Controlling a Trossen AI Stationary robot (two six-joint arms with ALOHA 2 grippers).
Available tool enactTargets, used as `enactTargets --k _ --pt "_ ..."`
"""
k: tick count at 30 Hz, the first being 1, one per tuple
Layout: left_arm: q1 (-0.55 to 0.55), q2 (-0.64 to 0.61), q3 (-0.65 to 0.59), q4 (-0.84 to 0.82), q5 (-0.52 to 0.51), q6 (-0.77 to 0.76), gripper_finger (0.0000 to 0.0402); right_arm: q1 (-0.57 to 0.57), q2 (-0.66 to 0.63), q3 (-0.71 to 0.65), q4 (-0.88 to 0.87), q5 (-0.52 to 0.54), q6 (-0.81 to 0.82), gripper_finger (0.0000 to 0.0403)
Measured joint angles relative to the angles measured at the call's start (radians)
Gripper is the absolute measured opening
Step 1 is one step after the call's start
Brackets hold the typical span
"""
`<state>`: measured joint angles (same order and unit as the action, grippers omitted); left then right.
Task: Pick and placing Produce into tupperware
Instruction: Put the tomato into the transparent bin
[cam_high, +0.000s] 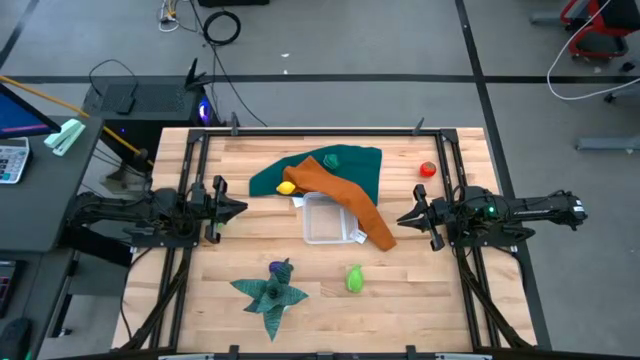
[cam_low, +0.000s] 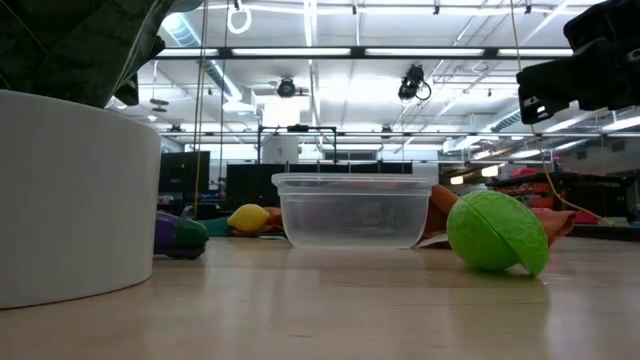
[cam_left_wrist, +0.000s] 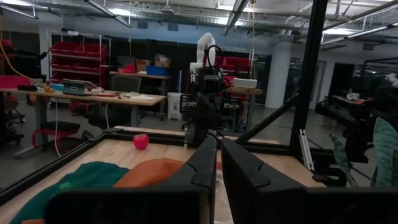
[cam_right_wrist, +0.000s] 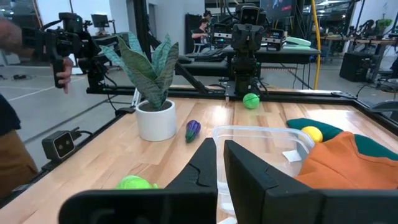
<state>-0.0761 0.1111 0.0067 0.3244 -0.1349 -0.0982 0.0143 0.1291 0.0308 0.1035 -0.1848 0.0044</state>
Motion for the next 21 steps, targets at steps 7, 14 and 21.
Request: enactTargets --k 7,14,21 --pt "0.000 0.000 0.000 0.000 0.000 -0.002 0.0032 0.000 0.000 0.000 0.002 0.000 0.046 0.0000" --pt "0.000 0.000 0.000 0.000 0.000 -0.070 0.0025 0.000 0.000 0.000 0.008 0.000 0.314 0.0000" --pt "0.000 0.000 0.000 0.020 0.000 -0.167 0.0031 0.000 0.000 0.000 0.075 0.085 0.657 0.0000"
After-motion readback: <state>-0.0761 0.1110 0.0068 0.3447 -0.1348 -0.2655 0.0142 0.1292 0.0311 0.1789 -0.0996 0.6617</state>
